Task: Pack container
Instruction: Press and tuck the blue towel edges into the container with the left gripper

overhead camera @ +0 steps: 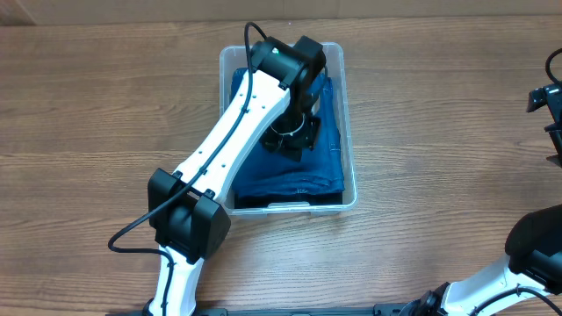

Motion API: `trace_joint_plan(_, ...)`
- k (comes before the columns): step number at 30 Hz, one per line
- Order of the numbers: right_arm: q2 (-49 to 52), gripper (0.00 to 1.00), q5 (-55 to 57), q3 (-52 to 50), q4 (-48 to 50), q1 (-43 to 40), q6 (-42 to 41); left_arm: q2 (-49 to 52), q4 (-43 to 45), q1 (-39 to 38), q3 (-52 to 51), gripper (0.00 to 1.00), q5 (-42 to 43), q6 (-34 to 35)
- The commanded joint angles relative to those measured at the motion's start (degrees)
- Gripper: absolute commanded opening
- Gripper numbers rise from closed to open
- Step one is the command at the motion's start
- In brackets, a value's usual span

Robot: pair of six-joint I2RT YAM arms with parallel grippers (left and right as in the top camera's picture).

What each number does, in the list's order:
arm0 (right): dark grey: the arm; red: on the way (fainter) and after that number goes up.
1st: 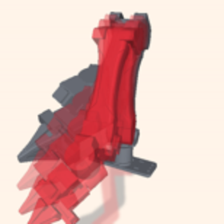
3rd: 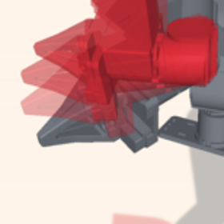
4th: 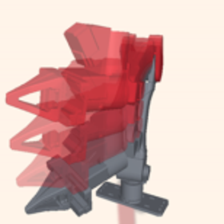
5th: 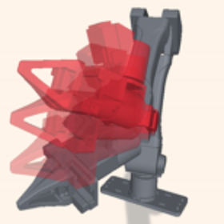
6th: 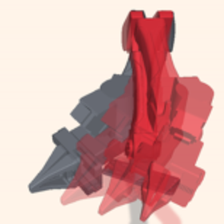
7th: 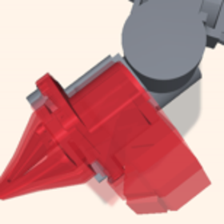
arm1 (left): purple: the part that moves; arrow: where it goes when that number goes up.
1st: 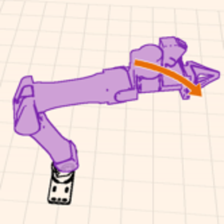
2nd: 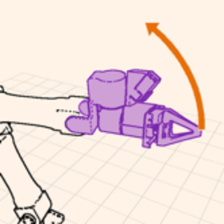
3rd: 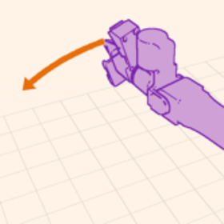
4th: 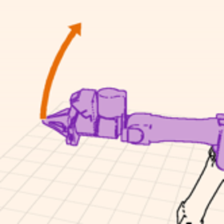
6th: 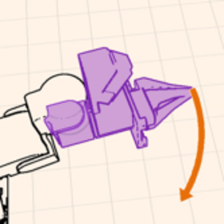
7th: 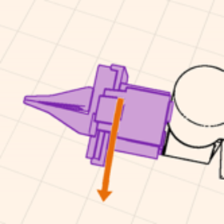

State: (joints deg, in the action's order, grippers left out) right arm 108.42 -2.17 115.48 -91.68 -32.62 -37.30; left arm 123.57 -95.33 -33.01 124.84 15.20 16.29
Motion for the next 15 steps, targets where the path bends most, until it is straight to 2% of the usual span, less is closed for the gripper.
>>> trace_joint_plan(1, -1.0, 1.00, -0.1, 0.0, 0.1, -0.1, -0.3, -0.8, 1.2, -1.2, -4.7, 0.04, -0.1, -0.9)
trace_joint_plan(9, -1.0, 1.00, -0.1, 0.0, 0.1, -0.1, -0.3, -0.8, 9.3, -2.4, -13.8, 0.04, 2.5, 0.0)
trace_joint_plan(15, -1.0, 1.00, -0.1, 0.0, 0.1, -0.1, -0.3, -0.8, 11.4, -0.3, -10.7, 0.04, 2.2, -1.7)
